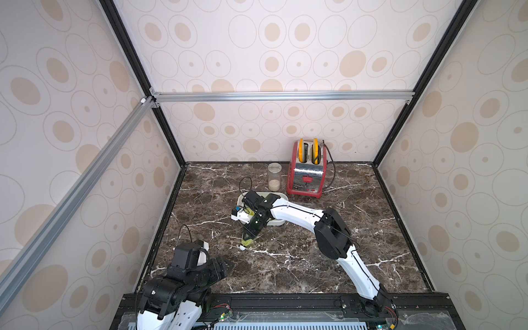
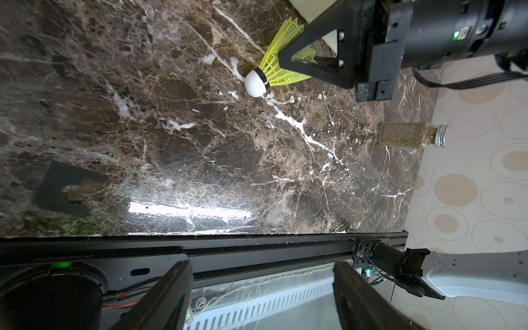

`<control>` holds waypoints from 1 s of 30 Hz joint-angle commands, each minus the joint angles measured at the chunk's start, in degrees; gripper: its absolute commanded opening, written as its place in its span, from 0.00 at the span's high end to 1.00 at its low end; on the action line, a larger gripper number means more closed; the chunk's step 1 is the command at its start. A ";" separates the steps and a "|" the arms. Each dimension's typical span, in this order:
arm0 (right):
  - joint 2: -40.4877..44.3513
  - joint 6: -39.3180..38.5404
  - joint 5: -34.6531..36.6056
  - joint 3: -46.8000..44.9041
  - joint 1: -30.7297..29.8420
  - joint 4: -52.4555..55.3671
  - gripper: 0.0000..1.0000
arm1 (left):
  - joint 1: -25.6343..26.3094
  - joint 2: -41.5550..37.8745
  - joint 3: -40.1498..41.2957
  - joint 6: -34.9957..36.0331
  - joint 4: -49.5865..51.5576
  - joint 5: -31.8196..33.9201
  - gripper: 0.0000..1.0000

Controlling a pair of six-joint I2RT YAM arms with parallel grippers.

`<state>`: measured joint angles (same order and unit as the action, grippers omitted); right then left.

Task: Put the shuttlecocks into the storage box
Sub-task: Pick up the shuttlecock at the center of the board, then place the shuttlecock in the storage box.

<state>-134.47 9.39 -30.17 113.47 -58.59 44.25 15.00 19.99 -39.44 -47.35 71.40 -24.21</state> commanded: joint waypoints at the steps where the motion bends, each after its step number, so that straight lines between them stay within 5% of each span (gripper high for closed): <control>1: 4.67 0.12 -0.25 -2.21 -0.04 -0.06 1.00 | 0.02 -0.44 0.08 -0.46 -1.53 -0.40 0.20; 17: 23.97 2.39 11.98 -11.26 5.32 -0.30 1.00 | 0.02 10.80 -5.82 0.15 -16.57 -2.07 0.20; 30: 26.78 12.91 24.98 -17.56 11.99 0.57 1.00 | 0.02 22.88 -7.64 1.61 -31.18 -4.39 0.20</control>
<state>-107.50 19.51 -8.73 96.12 -47.18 43.31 15.00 41.93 -44.95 -47.24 44.62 -27.46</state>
